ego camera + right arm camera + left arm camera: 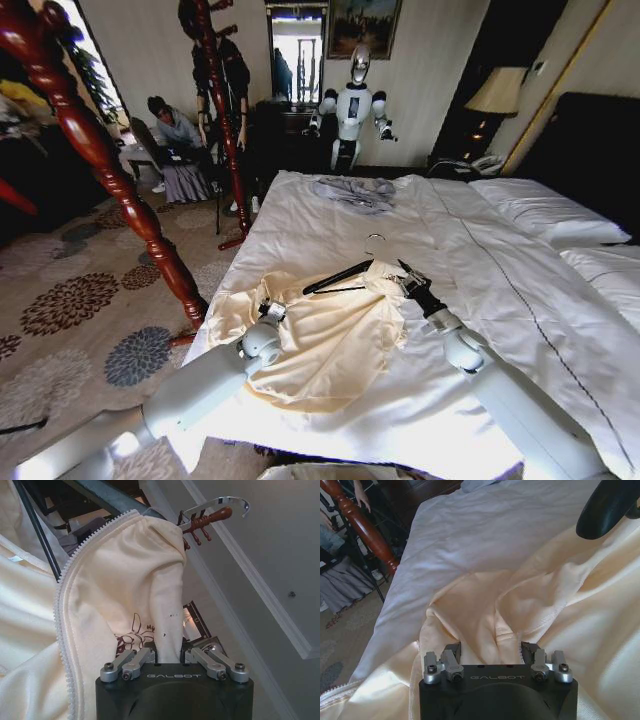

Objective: Pick up the clothes from the bed and hang them on the clothes hanger.

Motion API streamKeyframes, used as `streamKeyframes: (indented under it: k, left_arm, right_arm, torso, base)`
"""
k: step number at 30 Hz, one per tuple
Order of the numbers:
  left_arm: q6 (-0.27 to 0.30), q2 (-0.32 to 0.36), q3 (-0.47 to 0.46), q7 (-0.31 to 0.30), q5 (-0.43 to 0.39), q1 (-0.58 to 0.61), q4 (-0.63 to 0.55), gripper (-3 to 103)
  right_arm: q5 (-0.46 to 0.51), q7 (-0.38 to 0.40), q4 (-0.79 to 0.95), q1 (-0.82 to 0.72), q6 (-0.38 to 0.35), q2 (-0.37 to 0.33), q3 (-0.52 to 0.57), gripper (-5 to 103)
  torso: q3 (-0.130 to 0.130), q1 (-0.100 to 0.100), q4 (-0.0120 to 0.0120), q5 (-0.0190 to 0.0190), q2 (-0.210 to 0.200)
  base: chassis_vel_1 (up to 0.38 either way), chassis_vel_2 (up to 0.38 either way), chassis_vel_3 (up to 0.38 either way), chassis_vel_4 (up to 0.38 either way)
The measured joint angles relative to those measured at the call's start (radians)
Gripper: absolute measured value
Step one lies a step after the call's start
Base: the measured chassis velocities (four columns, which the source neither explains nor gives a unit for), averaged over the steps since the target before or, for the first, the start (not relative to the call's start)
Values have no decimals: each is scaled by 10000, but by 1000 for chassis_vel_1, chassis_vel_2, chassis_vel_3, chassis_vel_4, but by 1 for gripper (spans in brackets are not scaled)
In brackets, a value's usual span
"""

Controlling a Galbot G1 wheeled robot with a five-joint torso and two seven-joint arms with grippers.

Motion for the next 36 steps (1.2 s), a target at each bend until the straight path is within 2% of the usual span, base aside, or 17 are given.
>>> streamKeyframes:
  k: [1, 3, 4, 5, 11, 12, 15, 18, 20, 21, 34, 36]
  left_arm:
    - [0, 0, 0, 0, 0, 0, 0, 69]
    - [29, 19, 15, -1, -42, -18, -88, 80]
    - [39, 23, 18, -2, -56, -26, -109, 80]
    - [55, 27, 29, -6, -80, -38, -143, 85]
    - [214, 82, 167, -119, -114, -103, -375, 91]
    - [365, 86, 284, -230, -108, -158, -487, 87]
    - [470, 56, 384, -325, -84, -221, -498, 85]
    - [567, -54, 558, -364, -20, -375, -299, 70]
    - [574, -79, 584, -364, -10, -403, -233, 70]
    - [579, -132, 621, -356, -2, -456, -113, 61]
    - [595, -299, 738, -330, -112, -544, 180, 59]
    - [604, -277, 754, -333, -167, -481, 144, 54]
  right_arm:
    - [0, 0, 0, 0, 0, 0, 0, 20]
    - [-7, 0, -16, -4, 7, 0, 3, 20]
    - [-9, 0, -18, -5, 8, 0, 4, 20]
    - [-24, 0, -22, -5, 11, 4, 6, 20]
    - [-202, 0, -38, 15, 89, 42, 15, 20]
    - [-204, 1, -54, 26, 97, 49, 17, 20]
    - [-203, 1, -69, 28, 102, 51, 17, 20]
    - [-168, 3, -57, 27, 105, 48, 18, 20]
    - [-138, 4, -29, 23, 99, 40, 18, 20]
    - [-90, 5, 11, 12, 86, 9, 23, 20]
    - [24, 15, 107, -31, 40, -77, 72, 20]
    - [28, 18, 106, -31, 38, -74, 74, 20]
  torso:
    - [0, 0, 0, 0, 0]
    - [0, 0, 0, 0, 0]
    - [0, 0, 0, 0, 0]
    - [0, 0, 0, 0, 0]
    - [0, 0, 0, 0, 0]
    - [0, 0, 0, -1, 1]
    - [0, 0, 0, -1, 0]
    - [0, 0, -2, -1, 0]
    - [0, 0, -1, -1, -1]
    - [0, 0, 0, -1, 0]
    - [0, 0, 0, -1, 0]
    - [0, 1, 0, -1, 0]
  base:
    - [0, 0, 0, 0]
    - [0, 0, 0, 0]
    - [0, 0, 0, 0]
    - [0, 0, 0, 0]
    - [0, 0, 0, 0]
    - [0, 0, 0, 0]
    - [0, 0, 0, 0]
    - [0, 0, 0, 0]
    - [0, 0, 0, 0]
    - [0, 0, 0, 0]
    - [0, 0, 0, 0]
    - [0, 0, 0, 0]
